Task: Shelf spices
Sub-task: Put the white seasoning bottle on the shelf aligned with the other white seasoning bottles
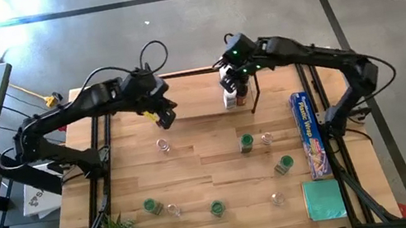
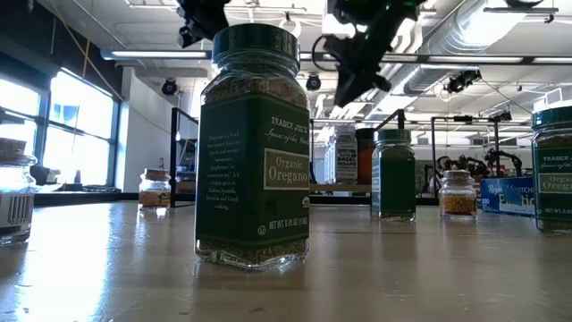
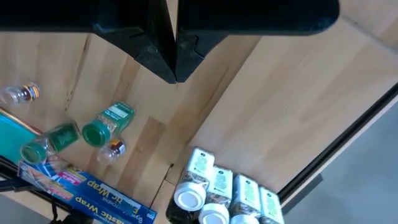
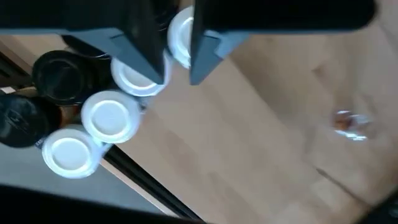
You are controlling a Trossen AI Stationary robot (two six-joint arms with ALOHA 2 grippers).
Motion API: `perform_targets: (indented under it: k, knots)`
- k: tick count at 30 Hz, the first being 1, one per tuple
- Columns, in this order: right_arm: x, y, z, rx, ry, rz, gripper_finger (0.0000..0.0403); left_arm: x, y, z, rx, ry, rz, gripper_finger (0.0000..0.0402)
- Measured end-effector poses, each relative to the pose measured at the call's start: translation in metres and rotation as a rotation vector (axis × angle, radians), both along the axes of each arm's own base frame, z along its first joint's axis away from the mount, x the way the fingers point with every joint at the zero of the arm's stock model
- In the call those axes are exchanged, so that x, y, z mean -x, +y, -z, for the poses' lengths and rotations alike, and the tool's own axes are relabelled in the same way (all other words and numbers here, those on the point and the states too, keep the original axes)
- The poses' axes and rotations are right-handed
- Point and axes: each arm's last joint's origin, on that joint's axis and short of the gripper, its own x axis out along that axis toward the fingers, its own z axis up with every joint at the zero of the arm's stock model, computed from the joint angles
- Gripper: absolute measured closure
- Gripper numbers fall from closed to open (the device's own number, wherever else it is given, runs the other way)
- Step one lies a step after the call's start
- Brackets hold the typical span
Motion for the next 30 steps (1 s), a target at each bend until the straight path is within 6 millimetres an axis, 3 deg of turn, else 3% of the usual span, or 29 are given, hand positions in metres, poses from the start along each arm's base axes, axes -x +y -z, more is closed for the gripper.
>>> perform_targets:
  k: [4, 12, 30]
  knots:
    - [-0.003, -0.014, 0.014, -0.02, 0.039, 0.031, 0.0395, 0.013, -0.003, -0.006, 0.001, 0.006, -0.022, 0.0401]
    - [-0.011, -0.024, 0.039, -0.08, 0.111, 0.009, 0.04, 0.022, -0.005, -0.008, 0.007, 0.028, -0.063, 0.0401]
    - [-0.017, -0.026, 0.043, -0.134, 0.044, 0.109, 0.0403, 0.022, -0.006, -0.007, 0.008, 0.032, -0.062, 0.0401]
